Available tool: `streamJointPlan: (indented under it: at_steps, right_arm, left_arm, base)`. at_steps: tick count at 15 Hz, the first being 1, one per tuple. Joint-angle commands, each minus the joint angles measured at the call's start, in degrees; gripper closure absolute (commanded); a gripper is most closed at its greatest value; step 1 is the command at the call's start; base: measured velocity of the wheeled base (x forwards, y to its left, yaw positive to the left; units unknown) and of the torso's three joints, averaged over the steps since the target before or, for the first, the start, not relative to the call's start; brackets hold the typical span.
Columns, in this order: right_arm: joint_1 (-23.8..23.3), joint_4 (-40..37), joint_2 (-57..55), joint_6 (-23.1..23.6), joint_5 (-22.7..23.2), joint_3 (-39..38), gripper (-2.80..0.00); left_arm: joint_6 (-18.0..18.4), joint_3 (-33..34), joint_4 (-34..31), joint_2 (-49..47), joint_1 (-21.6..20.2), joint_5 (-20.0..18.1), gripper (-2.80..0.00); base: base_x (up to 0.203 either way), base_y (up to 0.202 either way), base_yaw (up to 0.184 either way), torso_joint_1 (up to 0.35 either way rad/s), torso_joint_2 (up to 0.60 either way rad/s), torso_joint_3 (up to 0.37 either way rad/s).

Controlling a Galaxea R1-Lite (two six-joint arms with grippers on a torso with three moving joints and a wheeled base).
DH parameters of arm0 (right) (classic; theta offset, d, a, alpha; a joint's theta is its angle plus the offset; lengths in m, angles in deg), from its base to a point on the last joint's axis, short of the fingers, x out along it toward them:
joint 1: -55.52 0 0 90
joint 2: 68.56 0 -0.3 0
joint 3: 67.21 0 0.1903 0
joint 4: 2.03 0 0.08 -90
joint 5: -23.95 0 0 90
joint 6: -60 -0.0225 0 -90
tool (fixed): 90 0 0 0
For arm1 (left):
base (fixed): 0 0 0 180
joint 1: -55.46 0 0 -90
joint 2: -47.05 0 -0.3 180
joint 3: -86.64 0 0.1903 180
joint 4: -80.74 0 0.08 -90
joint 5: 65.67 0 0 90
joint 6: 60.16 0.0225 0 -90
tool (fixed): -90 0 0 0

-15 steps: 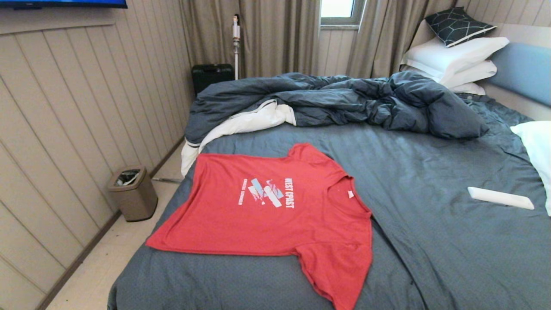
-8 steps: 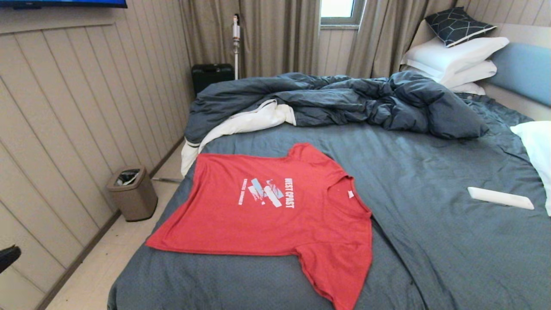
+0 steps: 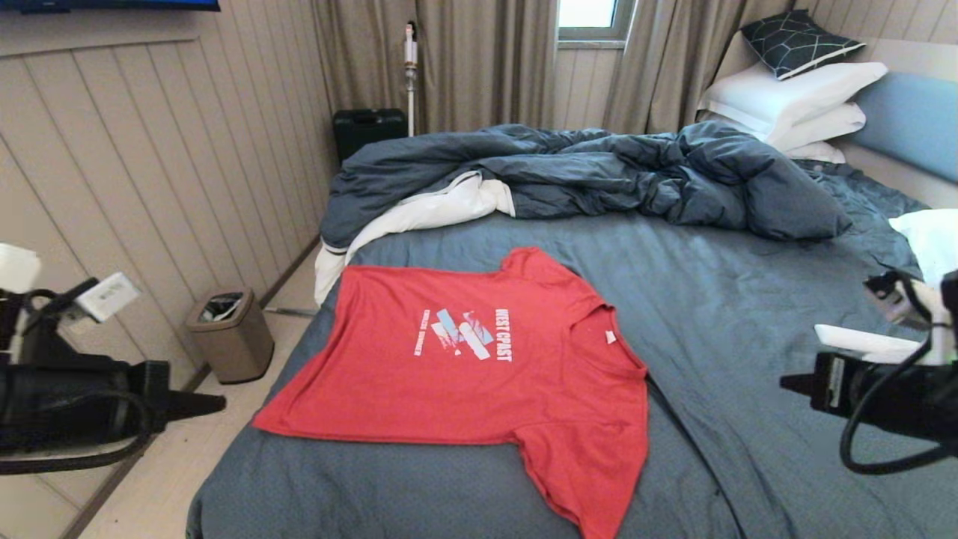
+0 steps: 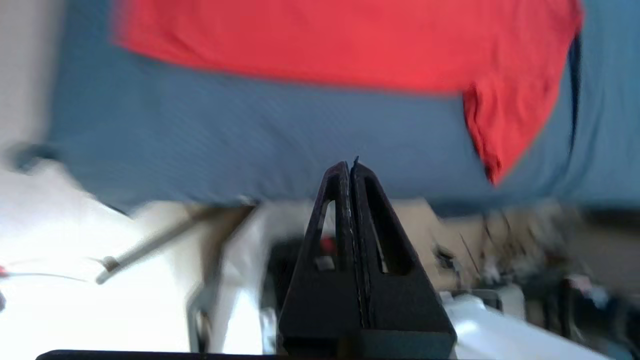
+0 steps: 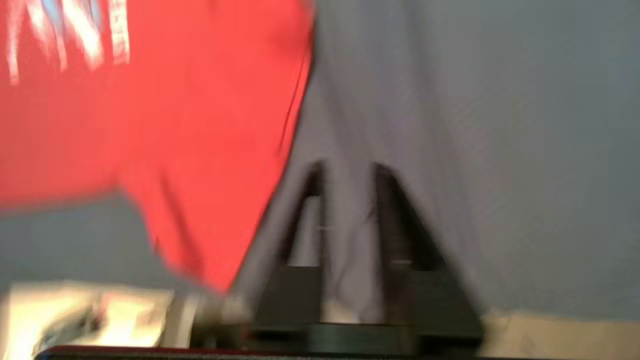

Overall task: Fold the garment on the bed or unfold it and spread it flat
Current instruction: Fold the red T-shirt

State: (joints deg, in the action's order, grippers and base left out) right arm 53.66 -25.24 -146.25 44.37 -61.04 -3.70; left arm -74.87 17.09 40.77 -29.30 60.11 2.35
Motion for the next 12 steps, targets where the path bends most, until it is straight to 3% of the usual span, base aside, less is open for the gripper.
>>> streamJointPlan:
  at_steps: [1, 6, 12]
  right_arm:
    - [-0.1, 0.0, -7.2, -0.2, 1.9, -0.2, -2.8]
    - [0.7, 2.9, -12.7, -0.3, 2.3, 0.4, -2.8]
    - [1.8, 7.3, -16.7, -0.4, 2.2, -0.6, -2.8]
  left_arm:
    - [-0.4, -0.8, 0.8, -9.3, 2.0, -1.2, -2.8]
    - [-5.2, -1.6, 16.7, -17.7, 4.1, -2.0, -2.8]
    - [-5.6, -5.2, 19.3, -27.5, 4.7, -1.6, -2.8]
  base:
    - [0.0, 0.0, 0.0, 0.0, 0.0, 0.0]
    - [0.0, 0.0, 0.0, 0.0, 0.0, 0.0]
    - [0.0, 0.0, 0.0, 0.0, 0.0, 0.0]
